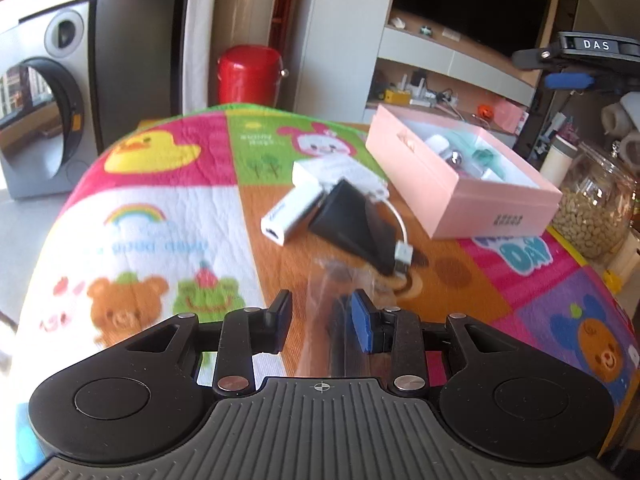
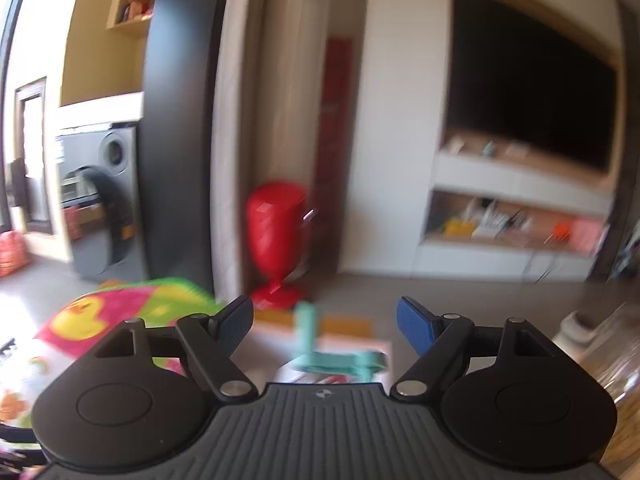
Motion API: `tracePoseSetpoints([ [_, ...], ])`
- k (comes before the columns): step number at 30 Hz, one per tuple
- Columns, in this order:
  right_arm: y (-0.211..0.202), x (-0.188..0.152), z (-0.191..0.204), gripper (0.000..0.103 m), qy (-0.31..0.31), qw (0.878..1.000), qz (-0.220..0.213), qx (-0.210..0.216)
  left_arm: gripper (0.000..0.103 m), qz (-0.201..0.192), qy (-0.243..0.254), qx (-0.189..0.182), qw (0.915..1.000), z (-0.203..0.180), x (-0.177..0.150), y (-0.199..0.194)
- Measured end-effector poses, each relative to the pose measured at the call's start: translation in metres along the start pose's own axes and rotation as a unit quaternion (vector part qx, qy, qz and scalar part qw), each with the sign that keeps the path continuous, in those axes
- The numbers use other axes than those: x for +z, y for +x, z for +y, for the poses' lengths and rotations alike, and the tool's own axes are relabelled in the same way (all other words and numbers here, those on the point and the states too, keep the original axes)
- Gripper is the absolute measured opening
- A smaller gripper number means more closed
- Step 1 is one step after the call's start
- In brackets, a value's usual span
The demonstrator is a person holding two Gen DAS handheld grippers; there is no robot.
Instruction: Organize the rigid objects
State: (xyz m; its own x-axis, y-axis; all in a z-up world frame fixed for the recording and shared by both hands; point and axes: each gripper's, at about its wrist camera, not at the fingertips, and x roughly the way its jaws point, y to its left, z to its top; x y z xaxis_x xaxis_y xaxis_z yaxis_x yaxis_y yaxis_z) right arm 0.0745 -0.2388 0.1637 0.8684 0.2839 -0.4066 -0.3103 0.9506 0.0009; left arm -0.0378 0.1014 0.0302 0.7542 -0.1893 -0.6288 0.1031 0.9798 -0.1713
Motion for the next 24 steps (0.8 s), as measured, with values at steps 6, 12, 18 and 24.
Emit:
tracePoseSetpoints([
  [6,0.050,-0.037,0.064,0.079,0.021,0.978,0.138,0.155,0.036,-0.002,-0.009,-0.019,0.9998,0.001,-0.009,-0.005],
  [12,0.116,-0.026,0.142,0.079,-0.029,0.968,0.194,0.159,0.037,0.009,0.013,-0.033,0.9993,-0.007,-0.018,-0.009],
  [18,0.183,-0.028,0.185,0.079,-0.115,0.965,0.217,0.089,0.037,0.004,0.025,-0.032,0.9992,0.002,-0.027,-0.013],
  [24,0.165,-0.048,0.184,0.069,-0.097,0.955,0.247,0.131,0.032,-0.005,-0.011,-0.021,0.9997,0.020,-0.023,-0.013],
])
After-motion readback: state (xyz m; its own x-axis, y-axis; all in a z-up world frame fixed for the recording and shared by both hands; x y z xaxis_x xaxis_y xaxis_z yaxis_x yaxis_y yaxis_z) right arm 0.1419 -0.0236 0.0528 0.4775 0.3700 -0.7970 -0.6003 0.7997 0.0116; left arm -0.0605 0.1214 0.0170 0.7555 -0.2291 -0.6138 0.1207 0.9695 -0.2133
